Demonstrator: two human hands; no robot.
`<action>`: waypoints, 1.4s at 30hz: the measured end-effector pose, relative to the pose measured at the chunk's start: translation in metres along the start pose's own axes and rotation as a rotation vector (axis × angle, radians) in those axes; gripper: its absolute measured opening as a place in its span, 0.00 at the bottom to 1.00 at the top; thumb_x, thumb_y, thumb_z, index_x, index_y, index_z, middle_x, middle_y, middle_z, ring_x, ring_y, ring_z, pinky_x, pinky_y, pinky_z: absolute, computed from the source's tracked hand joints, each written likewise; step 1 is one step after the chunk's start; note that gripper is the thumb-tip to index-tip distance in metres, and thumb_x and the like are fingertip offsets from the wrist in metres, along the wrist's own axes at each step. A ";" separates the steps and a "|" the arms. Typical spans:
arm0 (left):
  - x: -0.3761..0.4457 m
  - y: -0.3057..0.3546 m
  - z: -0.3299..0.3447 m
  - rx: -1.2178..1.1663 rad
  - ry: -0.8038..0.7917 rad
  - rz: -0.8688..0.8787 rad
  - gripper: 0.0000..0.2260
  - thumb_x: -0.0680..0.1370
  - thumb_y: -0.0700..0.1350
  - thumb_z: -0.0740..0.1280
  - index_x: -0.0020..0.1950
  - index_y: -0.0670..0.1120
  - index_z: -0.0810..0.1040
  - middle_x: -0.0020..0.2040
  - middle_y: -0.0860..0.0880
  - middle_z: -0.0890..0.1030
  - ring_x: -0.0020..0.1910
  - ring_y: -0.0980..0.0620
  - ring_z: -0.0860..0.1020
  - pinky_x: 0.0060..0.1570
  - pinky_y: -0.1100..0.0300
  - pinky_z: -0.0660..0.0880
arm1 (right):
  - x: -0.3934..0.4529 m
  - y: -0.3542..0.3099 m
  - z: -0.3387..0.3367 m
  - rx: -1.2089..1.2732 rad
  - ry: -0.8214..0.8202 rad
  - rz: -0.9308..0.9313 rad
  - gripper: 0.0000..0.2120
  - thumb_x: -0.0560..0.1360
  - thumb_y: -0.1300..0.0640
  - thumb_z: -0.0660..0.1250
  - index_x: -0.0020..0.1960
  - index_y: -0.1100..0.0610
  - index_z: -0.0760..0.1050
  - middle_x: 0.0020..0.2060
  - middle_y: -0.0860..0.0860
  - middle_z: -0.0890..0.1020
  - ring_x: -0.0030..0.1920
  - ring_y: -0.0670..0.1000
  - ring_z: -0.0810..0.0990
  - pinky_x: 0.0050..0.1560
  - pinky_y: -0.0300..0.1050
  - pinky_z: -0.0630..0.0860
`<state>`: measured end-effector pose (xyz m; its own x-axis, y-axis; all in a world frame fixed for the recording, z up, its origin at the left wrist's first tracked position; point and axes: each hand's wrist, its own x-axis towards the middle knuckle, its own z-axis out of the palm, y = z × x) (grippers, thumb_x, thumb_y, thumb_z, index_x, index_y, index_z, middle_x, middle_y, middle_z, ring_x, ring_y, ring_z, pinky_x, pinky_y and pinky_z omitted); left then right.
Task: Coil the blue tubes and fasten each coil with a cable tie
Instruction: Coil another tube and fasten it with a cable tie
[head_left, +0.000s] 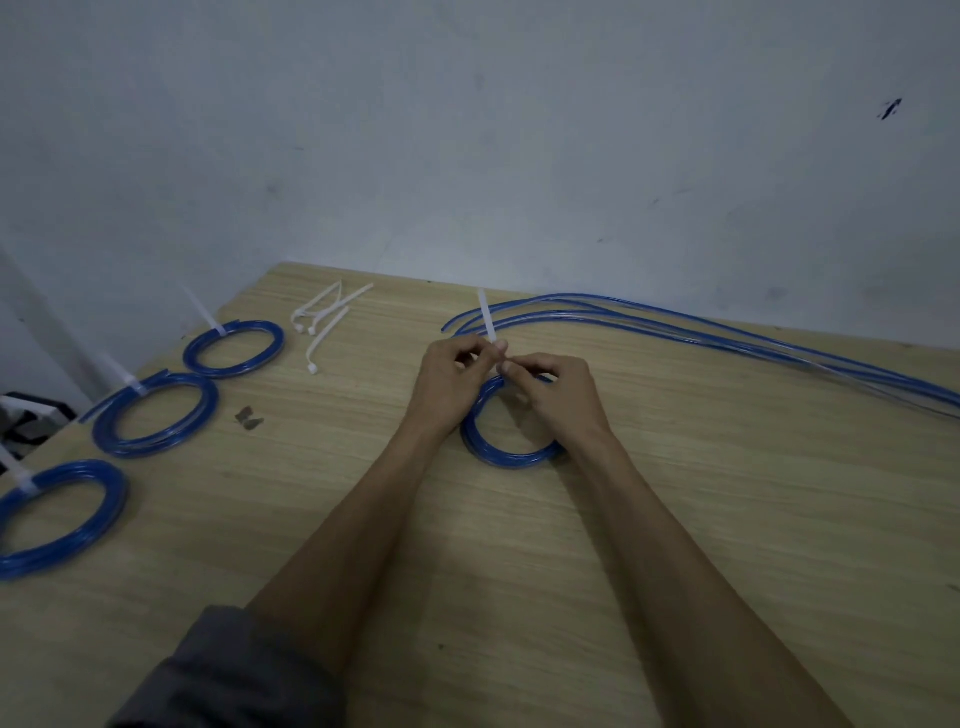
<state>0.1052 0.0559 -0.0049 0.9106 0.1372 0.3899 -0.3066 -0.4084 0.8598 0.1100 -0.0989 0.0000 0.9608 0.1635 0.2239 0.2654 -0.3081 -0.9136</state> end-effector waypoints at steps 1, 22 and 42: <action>0.000 0.000 -0.001 -0.020 0.007 -0.004 0.11 0.80 0.51 0.69 0.44 0.47 0.86 0.38 0.49 0.83 0.39 0.51 0.79 0.43 0.58 0.73 | 0.000 -0.001 -0.001 -0.004 -0.027 0.009 0.10 0.78 0.52 0.71 0.57 0.52 0.85 0.51 0.45 0.87 0.55 0.41 0.82 0.57 0.36 0.74; 0.000 0.019 -0.017 -0.241 0.089 -0.173 0.07 0.80 0.43 0.70 0.47 0.42 0.85 0.43 0.48 0.85 0.43 0.59 0.82 0.45 0.67 0.77 | -0.010 -0.032 0.020 0.218 -0.062 0.173 0.10 0.81 0.56 0.67 0.59 0.58 0.82 0.46 0.55 0.85 0.34 0.47 0.84 0.32 0.39 0.79; -0.034 -0.026 -0.210 0.066 0.375 -0.353 0.06 0.80 0.42 0.70 0.46 0.41 0.82 0.40 0.38 0.83 0.39 0.44 0.81 0.50 0.41 0.81 | -0.034 -0.089 0.173 0.015 -0.143 0.039 0.13 0.79 0.63 0.66 0.61 0.58 0.82 0.51 0.51 0.86 0.49 0.46 0.84 0.59 0.46 0.80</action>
<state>0.0241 0.2518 0.0285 0.7899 0.5857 0.1817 0.0304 -0.3334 0.9423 0.0396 0.0855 0.0149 0.9487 0.2842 0.1385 0.2260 -0.3033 -0.9257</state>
